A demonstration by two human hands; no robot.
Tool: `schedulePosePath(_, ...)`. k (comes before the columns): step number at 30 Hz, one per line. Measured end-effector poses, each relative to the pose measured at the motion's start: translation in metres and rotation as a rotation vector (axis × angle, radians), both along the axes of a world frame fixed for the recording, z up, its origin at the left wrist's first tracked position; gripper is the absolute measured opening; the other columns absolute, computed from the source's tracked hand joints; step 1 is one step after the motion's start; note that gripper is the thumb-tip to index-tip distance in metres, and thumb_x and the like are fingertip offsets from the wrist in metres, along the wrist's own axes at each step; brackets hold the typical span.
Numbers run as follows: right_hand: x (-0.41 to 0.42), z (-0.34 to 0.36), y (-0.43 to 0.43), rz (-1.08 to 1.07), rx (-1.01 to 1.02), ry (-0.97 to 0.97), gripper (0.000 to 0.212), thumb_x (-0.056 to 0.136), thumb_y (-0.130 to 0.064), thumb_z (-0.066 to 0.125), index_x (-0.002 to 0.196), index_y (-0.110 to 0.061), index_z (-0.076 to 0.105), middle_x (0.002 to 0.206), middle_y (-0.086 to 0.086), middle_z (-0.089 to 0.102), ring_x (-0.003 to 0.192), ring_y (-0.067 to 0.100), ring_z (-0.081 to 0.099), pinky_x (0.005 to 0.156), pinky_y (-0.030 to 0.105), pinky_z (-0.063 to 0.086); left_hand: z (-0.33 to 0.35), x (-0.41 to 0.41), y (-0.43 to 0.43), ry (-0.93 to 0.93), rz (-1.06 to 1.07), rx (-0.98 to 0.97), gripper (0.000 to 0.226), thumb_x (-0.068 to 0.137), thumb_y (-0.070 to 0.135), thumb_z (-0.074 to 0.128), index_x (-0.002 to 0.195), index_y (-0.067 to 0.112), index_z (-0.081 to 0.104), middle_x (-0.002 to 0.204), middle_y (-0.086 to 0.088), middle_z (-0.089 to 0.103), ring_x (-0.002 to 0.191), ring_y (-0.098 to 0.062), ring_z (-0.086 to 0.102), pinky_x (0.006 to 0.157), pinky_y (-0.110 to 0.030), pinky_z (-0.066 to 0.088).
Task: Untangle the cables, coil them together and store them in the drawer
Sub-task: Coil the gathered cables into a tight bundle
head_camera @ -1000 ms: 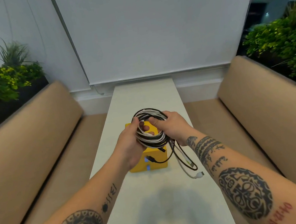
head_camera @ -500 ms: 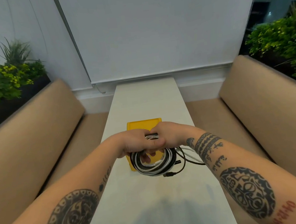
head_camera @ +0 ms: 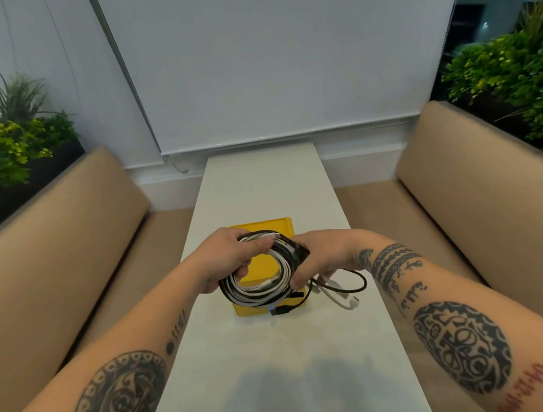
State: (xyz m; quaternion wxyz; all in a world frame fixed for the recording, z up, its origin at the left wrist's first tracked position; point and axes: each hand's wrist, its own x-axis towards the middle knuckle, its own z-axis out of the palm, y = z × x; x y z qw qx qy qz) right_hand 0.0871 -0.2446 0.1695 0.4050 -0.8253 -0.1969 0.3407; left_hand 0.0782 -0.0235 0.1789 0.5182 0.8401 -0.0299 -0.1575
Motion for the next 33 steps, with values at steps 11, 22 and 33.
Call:
schedulePosePath(11,0.007,-0.006,-0.008,-0.031,0.03,-0.021,0.019,0.097,-0.02,0.059,0.115,-0.013,0.06,0.103,0.019,0.073,0.08,0.027,0.074,0.08,0.046,0.056,-0.01,0.005,0.008,-0.03,0.033,0.023,0.042,0.086,0.049,0.073,0.102,0.01,0.071,0.052,0.001,0.048,0.043,-0.014,0.043,0.045,-0.024,0.035)
schedulePosePath(22,0.012,-0.005,-0.009,-0.108,-0.086,-0.1,0.015,0.092,-0.032,0.059,0.103,-0.022,0.061,0.068,0.007,0.057,0.053,0.019,0.049,0.043,0.027,0.038,-0.012,0.01,0.011,0.315,-0.13,-0.065,0.045,0.088,0.037,0.073,0.122,0.011,0.061,0.059,0.0,0.047,0.061,-0.022,0.065,0.057,-0.028,0.049)
schedulePosePath(33,0.011,-0.013,-0.008,-0.306,0.035,0.085,0.016,0.098,-0.023,0.057,0.106,-0.011,0.065,0.09,0.011,0.076,0.052,0.015,0.051,0.048,0.028,0.036,-0.025,0.015,0.003,0.069,0.14,-0.028,0.027,0.087,0.045,0.075,0.101,0.023,0.073,0.069,-0.003,0.049,0.049,-0.018,0.055,0.047,-0.023,0.039)
